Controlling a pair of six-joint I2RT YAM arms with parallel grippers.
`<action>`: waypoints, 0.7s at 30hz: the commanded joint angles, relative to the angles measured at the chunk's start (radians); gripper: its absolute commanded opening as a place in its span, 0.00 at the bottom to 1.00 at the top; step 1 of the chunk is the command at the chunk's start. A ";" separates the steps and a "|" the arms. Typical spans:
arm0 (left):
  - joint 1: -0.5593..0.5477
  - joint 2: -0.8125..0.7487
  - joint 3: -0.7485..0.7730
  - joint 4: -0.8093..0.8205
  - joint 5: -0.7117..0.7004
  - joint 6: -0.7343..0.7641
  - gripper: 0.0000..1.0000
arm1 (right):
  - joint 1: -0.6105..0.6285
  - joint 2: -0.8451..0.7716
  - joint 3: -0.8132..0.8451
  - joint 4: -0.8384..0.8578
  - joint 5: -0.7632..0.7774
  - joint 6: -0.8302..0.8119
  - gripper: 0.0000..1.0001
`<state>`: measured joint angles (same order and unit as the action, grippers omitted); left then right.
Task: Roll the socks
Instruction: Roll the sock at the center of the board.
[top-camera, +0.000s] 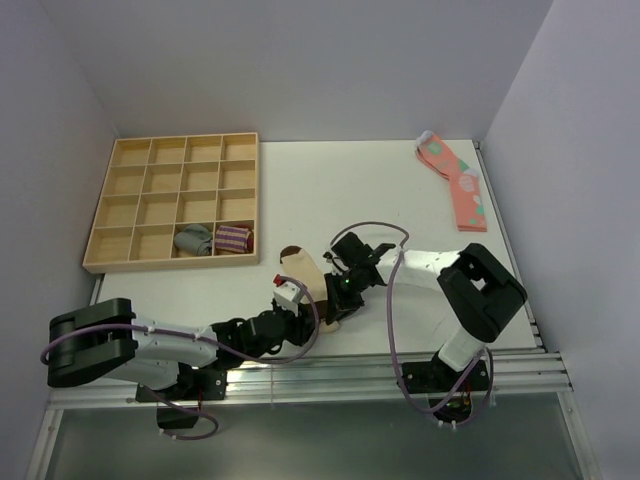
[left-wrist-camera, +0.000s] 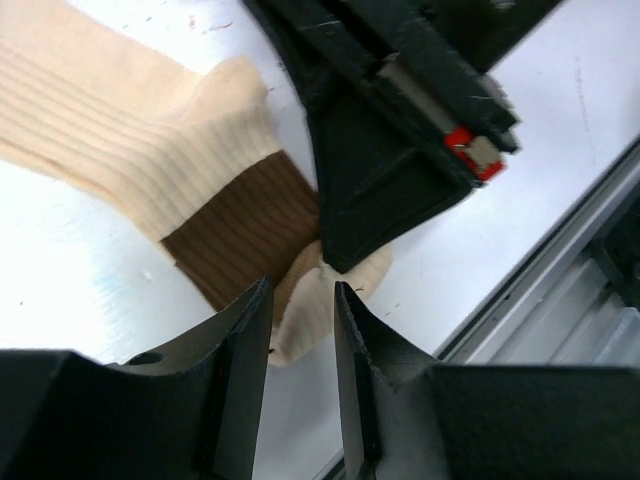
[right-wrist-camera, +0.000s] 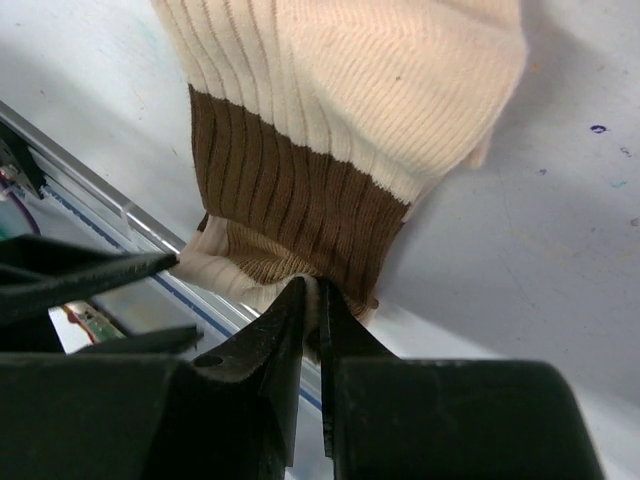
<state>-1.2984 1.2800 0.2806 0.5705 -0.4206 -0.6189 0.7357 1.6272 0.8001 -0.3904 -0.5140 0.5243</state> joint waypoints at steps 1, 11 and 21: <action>-0.025 0.007 -0.008 0.120 -0.009 0.051 0.37 | -0.010 0.031 0.027 -0.094 0.005 -0.050 0.10; -0.036 0.065 0.015 0.130 0.006 0.087 0.37 | -0.028 0.091 0.063 -0.143 -0.001 -0.087 0.09; -0.036 0.102 0.011 0.169 0.069 0.088 0.36 | -0.032 0.120 0.059 -0.136 0.003 -0.099 0.08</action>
<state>-1.3270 1.3575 0.2806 0.6815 -0.3916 -0.5556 0.7052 1.7061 0.8661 -0.4759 -0.5774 0.4667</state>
